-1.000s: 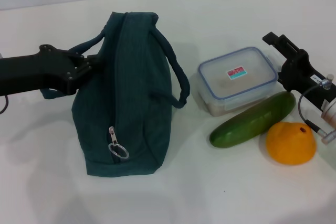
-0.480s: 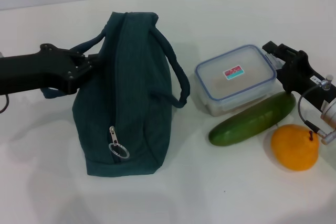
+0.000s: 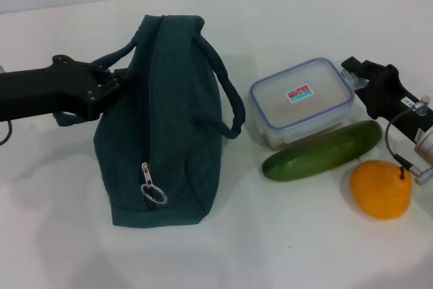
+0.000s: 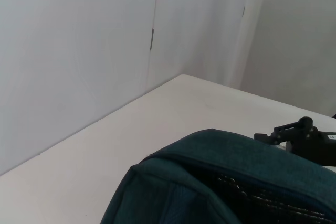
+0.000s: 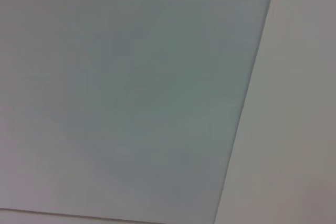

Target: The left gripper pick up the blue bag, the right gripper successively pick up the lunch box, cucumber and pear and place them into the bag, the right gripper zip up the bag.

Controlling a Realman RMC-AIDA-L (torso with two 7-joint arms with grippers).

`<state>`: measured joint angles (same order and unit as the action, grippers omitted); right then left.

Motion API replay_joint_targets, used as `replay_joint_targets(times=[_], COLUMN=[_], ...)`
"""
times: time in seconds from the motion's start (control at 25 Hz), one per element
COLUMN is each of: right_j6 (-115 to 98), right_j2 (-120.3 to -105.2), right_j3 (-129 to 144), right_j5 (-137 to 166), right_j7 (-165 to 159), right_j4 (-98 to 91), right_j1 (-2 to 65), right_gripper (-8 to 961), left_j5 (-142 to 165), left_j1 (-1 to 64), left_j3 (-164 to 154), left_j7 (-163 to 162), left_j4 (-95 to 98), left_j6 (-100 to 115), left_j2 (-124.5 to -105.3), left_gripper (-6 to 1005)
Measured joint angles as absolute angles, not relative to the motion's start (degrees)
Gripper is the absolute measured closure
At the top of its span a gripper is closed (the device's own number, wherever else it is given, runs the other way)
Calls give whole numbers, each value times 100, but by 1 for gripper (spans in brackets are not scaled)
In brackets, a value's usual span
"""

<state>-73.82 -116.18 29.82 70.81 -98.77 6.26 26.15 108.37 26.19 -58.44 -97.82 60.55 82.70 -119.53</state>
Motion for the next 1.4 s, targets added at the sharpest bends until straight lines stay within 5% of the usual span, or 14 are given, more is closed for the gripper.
replay_joint_targets(times=[0.32,1.08,1.28,1.4], right_j6=[-7313,-7275,-7243,-7202], right_j2=[-11610,-11584,-11590,-11603], right_j3=[3047,3120,3120,3120], right_j5=[7093,7134,7157,7263], right_j7=[-9887,-10045,-10136,-10169], right_j4=[604,524,570,578], right_j1=[2648,2621,2619,2646], right_gripper=[859,737,513,460], left_j5=[10835,10827,10827,10827], left_j1=[2616,2606,2601,2608], left_j3=[-5845,-5844,-5844,-5844], left_j7=[-9782,-9782,-9782,-9782], left_j4=[6055,6096,6100,6097], left_j6=[8269,8346,8349,8350], left_j2=[-11953,-11953,-11953,-11953], left_gripper=[952,952,952,952])
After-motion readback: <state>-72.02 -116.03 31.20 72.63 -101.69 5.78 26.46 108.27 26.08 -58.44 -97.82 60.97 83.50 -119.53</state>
